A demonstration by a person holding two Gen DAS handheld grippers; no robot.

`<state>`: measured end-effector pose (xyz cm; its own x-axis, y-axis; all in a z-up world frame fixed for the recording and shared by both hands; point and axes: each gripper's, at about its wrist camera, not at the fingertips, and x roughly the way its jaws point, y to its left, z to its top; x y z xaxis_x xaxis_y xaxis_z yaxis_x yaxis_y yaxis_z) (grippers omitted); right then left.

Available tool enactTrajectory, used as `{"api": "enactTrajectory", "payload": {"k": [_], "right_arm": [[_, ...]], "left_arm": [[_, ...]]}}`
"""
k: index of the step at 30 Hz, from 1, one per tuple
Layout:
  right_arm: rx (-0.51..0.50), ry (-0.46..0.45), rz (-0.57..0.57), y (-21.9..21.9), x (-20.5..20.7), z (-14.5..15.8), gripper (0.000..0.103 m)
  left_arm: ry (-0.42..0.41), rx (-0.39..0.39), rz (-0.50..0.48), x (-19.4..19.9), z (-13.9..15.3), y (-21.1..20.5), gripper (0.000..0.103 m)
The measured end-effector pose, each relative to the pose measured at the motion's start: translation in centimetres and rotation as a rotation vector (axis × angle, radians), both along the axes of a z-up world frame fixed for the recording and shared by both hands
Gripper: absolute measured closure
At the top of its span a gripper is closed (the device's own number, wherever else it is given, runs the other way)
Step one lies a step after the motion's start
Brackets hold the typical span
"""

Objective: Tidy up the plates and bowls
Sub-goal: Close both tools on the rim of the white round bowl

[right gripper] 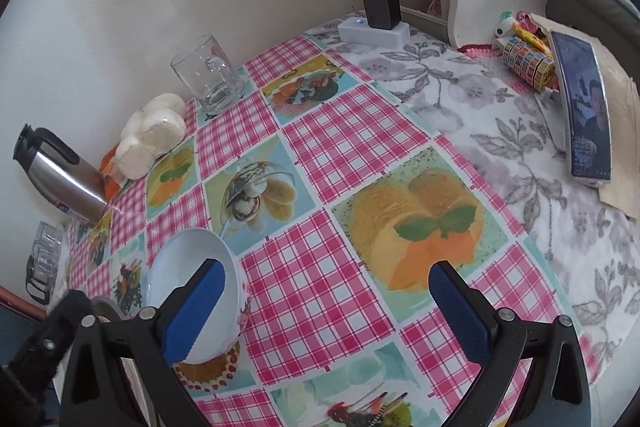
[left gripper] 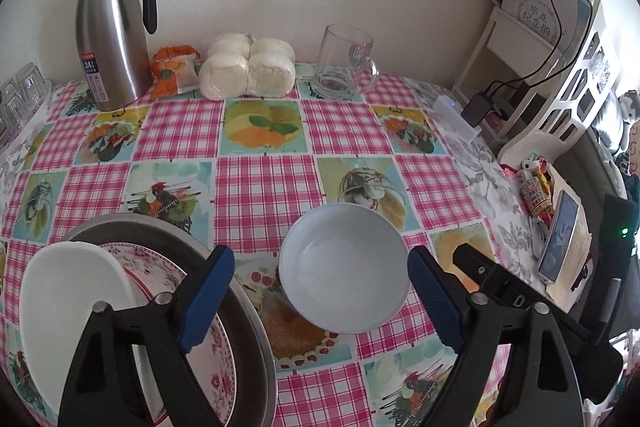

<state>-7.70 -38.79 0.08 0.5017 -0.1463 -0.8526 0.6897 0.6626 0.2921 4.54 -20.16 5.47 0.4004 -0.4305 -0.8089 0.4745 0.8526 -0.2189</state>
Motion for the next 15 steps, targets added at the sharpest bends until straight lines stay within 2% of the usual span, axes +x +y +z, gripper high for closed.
{"api": "enactTrajectory", "payload": {"k": [6, 8, 12, 14, 15], "right_arm": [[0.043, -0.041, 0.030, 0.5, 0.8, -0.5, 0.003], [0.047, -0.045, 0.036, 0.7, 1.0, -0.6, 0.019], [0.066, -0.057, 0.046, 0.8, 1.1, -0.9, 0.026], [0.077, -0.065, 0.051, 0.8, 1.2, -1.0, 0.034], [0.084, -0.069, 0.053, 0.8, 1.2, -1.0, 0.034]], "left_arm": [[-0.011, 0.057, -0.003, 0.2, -1.0, -0.7, 0.023], [-0.019, 0.058, -0.015, 0.2, -0.9, -0.8, 0.029], [-0.010, 0.056, -0.026, 0.3, -1.1, -1.2, 0.030], [-0.002, 0.064, -0.034, 0.2, -1.4, -1.5, 0.037], [0.007, 0.068, -0.040, 0.2, -1.6, -1.7, 0.039]]}}
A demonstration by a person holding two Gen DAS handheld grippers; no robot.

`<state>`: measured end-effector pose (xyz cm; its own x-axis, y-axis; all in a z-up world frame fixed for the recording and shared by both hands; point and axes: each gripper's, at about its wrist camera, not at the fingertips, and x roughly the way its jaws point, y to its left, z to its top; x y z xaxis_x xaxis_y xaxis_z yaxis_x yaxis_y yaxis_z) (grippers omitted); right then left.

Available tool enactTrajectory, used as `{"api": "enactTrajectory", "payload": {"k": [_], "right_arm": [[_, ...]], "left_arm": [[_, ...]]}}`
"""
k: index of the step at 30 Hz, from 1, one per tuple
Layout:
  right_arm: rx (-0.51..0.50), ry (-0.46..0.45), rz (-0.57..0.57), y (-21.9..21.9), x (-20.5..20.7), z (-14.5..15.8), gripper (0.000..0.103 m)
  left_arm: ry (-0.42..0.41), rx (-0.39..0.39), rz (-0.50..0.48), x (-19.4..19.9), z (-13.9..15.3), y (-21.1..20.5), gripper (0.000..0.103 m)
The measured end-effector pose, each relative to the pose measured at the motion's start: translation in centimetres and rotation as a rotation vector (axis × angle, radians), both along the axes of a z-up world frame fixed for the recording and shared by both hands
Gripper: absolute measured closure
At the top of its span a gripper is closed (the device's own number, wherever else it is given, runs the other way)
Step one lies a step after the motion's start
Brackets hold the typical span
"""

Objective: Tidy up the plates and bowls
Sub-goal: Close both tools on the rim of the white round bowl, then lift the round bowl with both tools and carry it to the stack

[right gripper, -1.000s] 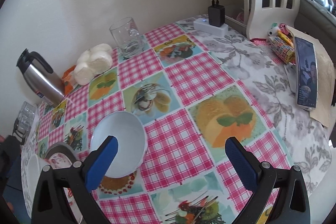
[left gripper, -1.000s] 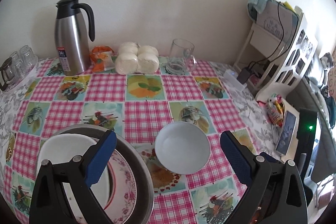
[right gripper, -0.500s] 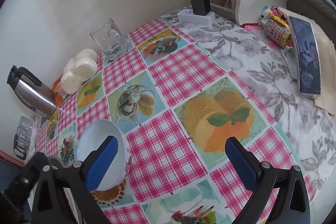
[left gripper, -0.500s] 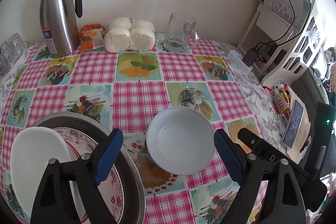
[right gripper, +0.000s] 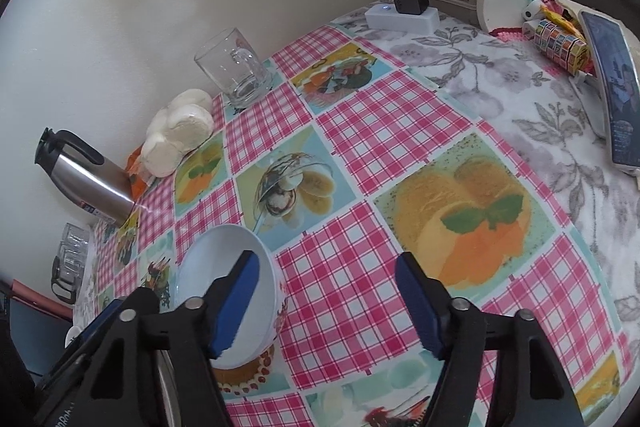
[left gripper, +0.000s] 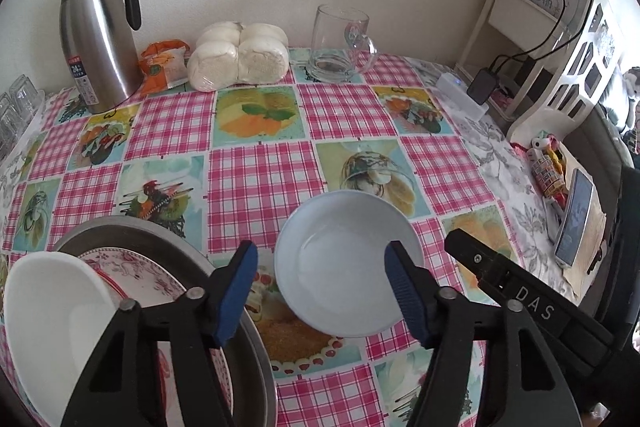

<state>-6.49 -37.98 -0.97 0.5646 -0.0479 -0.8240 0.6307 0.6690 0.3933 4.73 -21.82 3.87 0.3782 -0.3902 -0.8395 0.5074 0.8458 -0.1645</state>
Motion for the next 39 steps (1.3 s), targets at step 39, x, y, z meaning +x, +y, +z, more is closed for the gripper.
{"api": "enactTrajectory", "payload": {"k": [39], "right_arm": [[0.153, 0.037, 0.106, 2.1, 3.3, -5.3, 0.075]], "left_arm": [[0.114, 0.082, 0.044, 2.1, -6.0, -1.1, 0.077]]}}
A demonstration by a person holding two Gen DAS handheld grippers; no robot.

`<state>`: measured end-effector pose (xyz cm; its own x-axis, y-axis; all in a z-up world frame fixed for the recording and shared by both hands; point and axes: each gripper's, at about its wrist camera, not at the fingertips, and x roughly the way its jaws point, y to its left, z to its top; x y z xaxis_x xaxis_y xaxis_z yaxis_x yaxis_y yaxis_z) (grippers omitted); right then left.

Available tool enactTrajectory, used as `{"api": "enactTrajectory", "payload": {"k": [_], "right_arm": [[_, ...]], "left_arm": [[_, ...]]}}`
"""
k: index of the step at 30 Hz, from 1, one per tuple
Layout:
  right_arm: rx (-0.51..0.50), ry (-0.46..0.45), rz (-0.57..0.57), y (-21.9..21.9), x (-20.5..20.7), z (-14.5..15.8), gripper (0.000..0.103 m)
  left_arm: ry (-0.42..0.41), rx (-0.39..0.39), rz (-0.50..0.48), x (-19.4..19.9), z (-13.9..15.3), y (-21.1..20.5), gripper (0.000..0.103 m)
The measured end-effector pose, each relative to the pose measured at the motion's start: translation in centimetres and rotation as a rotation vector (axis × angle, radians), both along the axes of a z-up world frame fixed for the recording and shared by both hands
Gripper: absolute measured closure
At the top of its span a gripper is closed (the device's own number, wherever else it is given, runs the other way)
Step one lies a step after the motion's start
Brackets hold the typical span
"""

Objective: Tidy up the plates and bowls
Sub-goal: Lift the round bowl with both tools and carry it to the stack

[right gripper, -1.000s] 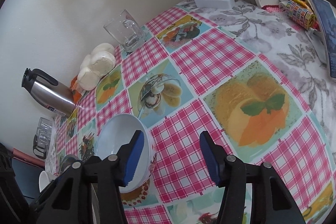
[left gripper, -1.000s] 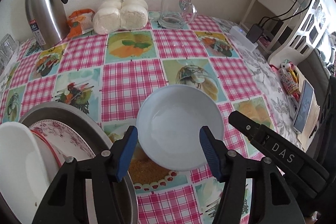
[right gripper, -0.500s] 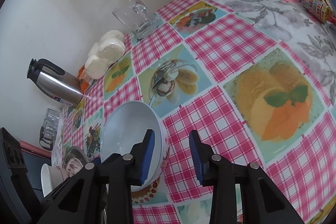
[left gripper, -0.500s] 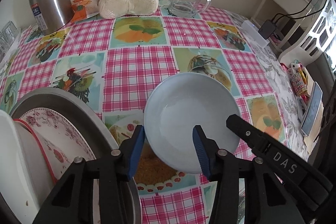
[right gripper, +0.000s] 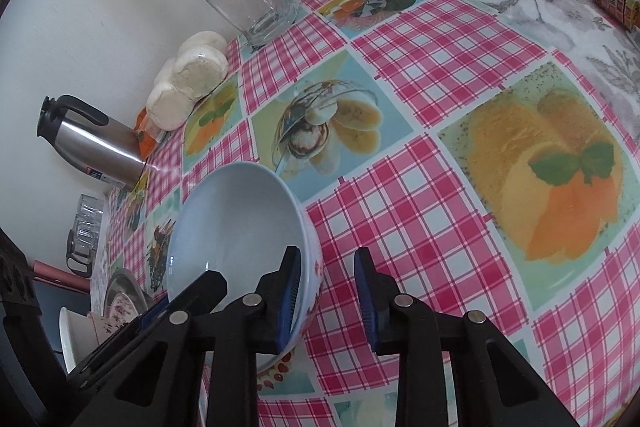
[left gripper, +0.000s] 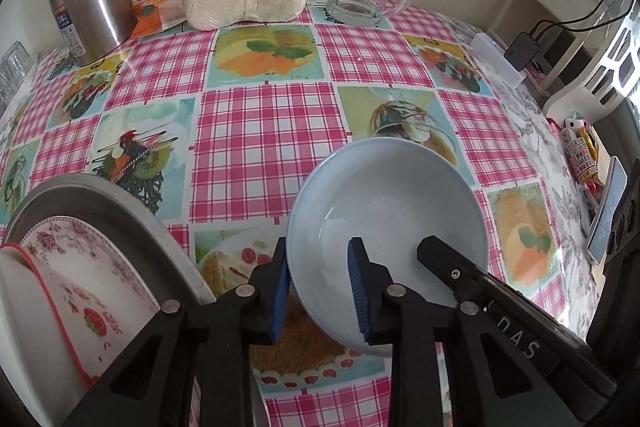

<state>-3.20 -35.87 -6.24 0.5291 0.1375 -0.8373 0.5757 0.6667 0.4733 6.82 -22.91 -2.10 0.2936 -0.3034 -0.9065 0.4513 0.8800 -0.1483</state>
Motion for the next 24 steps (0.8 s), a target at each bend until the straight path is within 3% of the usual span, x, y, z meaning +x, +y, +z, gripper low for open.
{"api": "enactTrajectory", "payload": {"k": [10, 16, 20, 24], "right_arm": [[0.025, -0.019, 0.011, 0.3, 0.4, -0.5, 0.088], [0.009, -0.011, 0.016, 0.7, 0.4, -0.4, 0.087], [0.009, -0.022, 0.010, 0.5, -0.1, 0.2, 0.087], [-0.034, -0.072, 0.002, 0.4, -0.8, 3.0, 0.087]], "left_arm": [[-0.004, -0.023, -0.001, 0.4, -0.1, 0.0, 0.080], [0.006, -0.039, -0.001, 0.3, 0.2, 0.2, 0.079], [-0.010, -0.066, -0.007, -0.2, 1.6, 0.2, 0.079], [-0.047, -0.118, -0.012, -1.0, 4.2, 0.8, 0.080]]}}
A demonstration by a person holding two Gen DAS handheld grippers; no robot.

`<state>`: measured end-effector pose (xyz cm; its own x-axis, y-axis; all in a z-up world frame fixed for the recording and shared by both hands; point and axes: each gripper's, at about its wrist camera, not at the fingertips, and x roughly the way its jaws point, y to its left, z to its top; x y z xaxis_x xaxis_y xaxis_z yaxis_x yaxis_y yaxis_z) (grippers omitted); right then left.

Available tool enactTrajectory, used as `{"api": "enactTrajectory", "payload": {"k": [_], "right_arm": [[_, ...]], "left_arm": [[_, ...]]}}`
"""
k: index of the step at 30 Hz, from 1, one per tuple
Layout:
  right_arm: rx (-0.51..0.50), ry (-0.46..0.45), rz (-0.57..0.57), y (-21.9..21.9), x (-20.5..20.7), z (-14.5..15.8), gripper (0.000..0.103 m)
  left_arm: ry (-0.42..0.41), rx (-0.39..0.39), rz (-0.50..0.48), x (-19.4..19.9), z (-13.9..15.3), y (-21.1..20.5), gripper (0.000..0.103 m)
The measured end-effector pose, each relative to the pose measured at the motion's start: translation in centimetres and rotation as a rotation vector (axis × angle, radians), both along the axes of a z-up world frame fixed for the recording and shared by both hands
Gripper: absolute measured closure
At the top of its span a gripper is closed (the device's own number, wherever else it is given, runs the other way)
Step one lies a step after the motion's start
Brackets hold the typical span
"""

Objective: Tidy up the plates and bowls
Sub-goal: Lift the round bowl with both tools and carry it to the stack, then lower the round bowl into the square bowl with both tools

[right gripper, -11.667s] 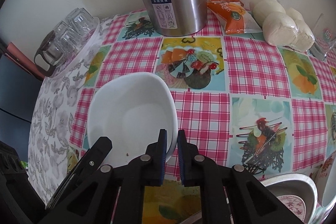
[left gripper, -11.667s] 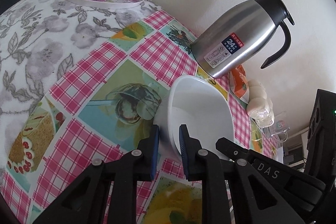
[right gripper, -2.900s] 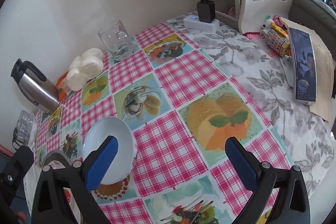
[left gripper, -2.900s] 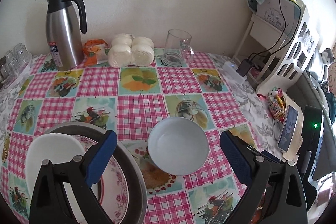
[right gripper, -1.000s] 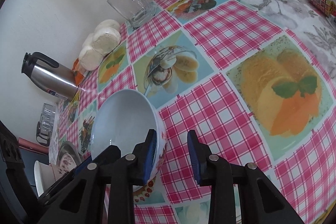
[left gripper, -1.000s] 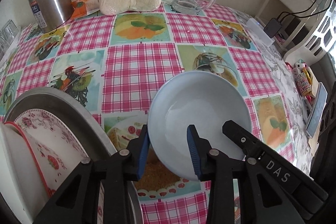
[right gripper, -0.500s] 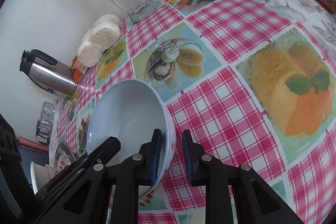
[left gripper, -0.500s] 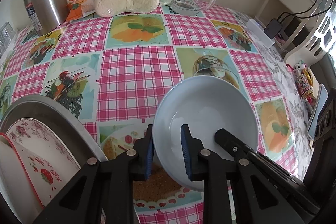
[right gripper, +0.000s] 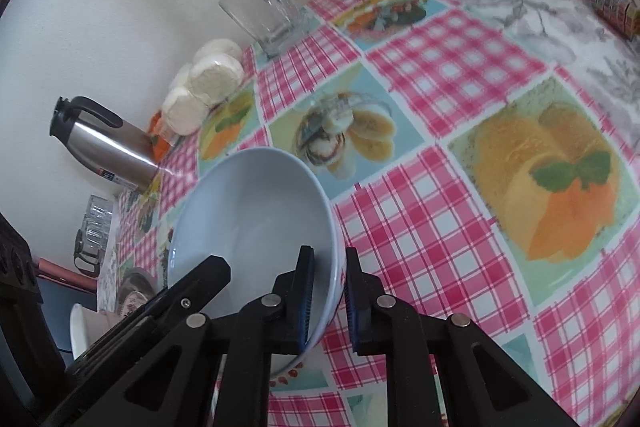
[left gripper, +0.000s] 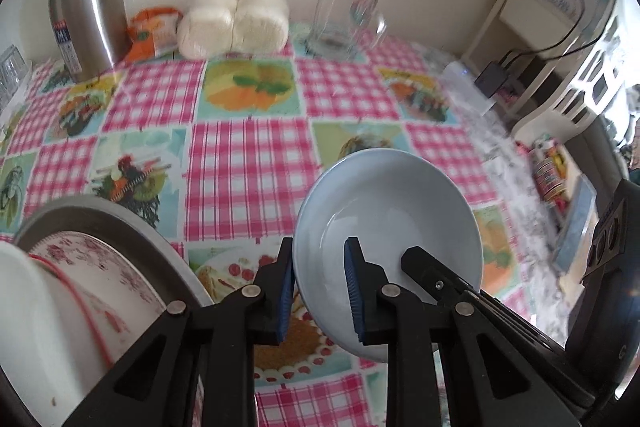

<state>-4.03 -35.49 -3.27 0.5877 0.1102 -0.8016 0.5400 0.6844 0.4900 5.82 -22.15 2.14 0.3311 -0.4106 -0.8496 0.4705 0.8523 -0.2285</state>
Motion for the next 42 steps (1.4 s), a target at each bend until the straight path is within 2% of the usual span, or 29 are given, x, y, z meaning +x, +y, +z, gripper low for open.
{"api": "enactTrajectory", "payload": {"k": [11, 17, 26, 34, 42], "right_arm": [[-0.069, -0.111, 0.014, 2.2, -1.5, 7.7, 0.087], [-0.103, -0.152, 0.050, 4.7, -2.0, 10.3, 0.087], [-0.124, -0.175, 0.132, 9.2, -1.1, 12.0, 0.087], [-0.097, -0.166, 0.224, 13.3, 0.5, 11.8, 0.087], [-0.122, -0.134, 0.306, 17.2, 1.9, 11.8, 0.087]], "left_arm": [[-0.091, -0.134, 0.022, -2.4, 7.0, 4.0, 0.079], [-0.115, -0.190, 0.054, -3.2, 8.8, 7.2, 0.080], [-0.101, -0.262, 0.133, -3.2, 9.6, 13.1, 0.080], [-0.059, -0.336, 0.222, -2.9, 9.0, 19.0, 0.080], [-0.027, -0.349, 0.281, -3.0, 7.9, 22.8, 0.079]]}}
